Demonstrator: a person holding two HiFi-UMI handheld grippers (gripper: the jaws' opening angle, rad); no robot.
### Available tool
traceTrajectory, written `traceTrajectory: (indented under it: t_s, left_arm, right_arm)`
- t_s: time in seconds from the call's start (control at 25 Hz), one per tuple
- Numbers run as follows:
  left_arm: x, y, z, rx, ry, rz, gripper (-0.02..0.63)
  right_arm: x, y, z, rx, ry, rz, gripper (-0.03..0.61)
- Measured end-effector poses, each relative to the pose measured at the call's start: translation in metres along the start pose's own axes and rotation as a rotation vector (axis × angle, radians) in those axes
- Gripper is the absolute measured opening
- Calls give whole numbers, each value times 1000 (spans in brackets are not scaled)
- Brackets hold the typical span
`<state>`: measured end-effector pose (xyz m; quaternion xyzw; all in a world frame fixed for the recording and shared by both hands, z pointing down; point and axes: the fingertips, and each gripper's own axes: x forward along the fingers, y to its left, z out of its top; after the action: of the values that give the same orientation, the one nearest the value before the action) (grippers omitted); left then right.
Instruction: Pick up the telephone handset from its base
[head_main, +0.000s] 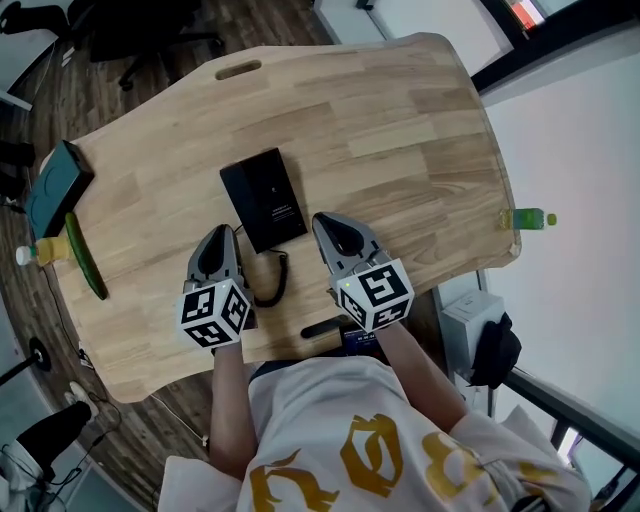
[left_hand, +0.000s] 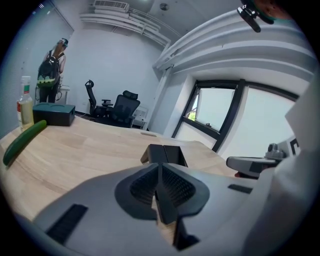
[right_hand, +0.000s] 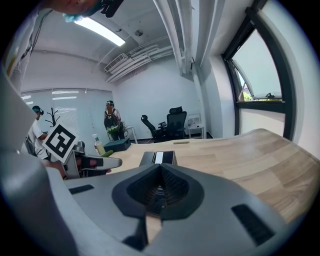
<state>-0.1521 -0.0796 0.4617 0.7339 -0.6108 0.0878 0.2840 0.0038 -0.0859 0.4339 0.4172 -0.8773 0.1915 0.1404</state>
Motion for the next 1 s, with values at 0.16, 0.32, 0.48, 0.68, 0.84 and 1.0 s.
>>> traceTrajectory:
  t_s: [0.16, 0.32, 0.48, 0.68, 0.84, 1.0]
  left_arm:
    - [10, 3, -6, -14, 29, -5, 32]
    - [21, 6, -12, -30, 62, -19, 62]
    - [30, 7, -18, -37, 93, -31, 92]
    - [41, 7, -24, -53, 118, -47, 141]
    - [50, 7, -25, -52, 134, -58, 163]
    - [59, 5, -25, -55, 149, -71, 181]
  right_arm:
    - [13, -9, -8, 4, 48, -18, 5]
    - [24, -15, -14, 15, 74, -16, 6]
    - [34, -18, -18, 20, 93, -3, 6]
    - [44, -20, -25, 26, 117, 10, 6]
    - [52, -21, -28, 30, 130, 20, 6]
    - [59, -24, -32, 39, 144, 24, 6]
